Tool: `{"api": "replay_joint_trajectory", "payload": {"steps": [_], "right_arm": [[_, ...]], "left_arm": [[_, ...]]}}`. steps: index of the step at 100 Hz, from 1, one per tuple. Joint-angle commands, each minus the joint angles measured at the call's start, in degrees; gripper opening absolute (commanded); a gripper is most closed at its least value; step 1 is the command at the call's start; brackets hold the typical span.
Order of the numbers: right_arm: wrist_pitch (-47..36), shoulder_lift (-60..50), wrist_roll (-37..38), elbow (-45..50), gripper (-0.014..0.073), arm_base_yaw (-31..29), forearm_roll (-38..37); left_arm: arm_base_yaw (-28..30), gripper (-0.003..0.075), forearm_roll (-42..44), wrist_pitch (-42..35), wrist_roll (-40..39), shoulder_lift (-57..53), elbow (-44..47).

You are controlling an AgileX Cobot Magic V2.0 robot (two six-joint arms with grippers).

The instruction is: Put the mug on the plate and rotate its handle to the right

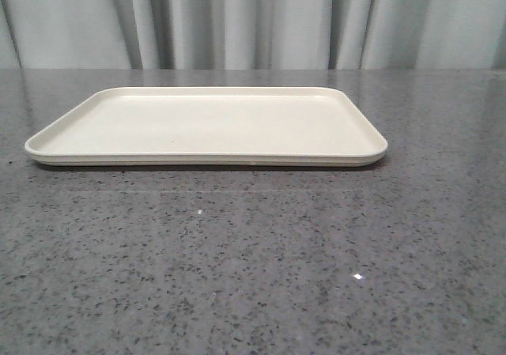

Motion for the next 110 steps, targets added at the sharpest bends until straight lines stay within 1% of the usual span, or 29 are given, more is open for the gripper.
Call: {"api": "replay_joint_trajectory", "payload": {"steps": [1, 63, 70, 93, 98, 110], "right_arm": [[-2.82, 0.19, -0.48, -1.95, 0.0381, -0.26, 0.79], [-2.82, 0.19, -0.48, -1.95, 0.0381, -0.26, 0.74], [-2.82, 0.19, -0.48, -1.95, 0.0381, -0.26, 0.74], [-2.76, 0.19, -0.48, -1.95, 0.0381, -0.26, 0.78], [-2.56, 0.19, -0.48, -1.95, 0.0381, -0.26, 0.78], [-2.45, 0.19, -0.48, -1.95, 0.0381, -0.26, 0.78]], "left_arm": [[-0.01, 0.0386, -0.08, -1.8, -0.01, -0.94, -0.07], [-0.01, 0.0382, -0.16, -3.71, -0.01, -0.94, 0.62], [-0.01, 0.0342, -0.16, -3.71, -0.01, -0.94, 0.62], [-0.01, 0.016, -0.16, -5.2, -0.01, -0.94, 1.93], [-0.01, 0.0117, -0.03, -5.97, -0.01, -0.94, 2.92], [-0.01, -0.002, 0.74, -7.83, -0.01, -0.94, 5.1]]}}
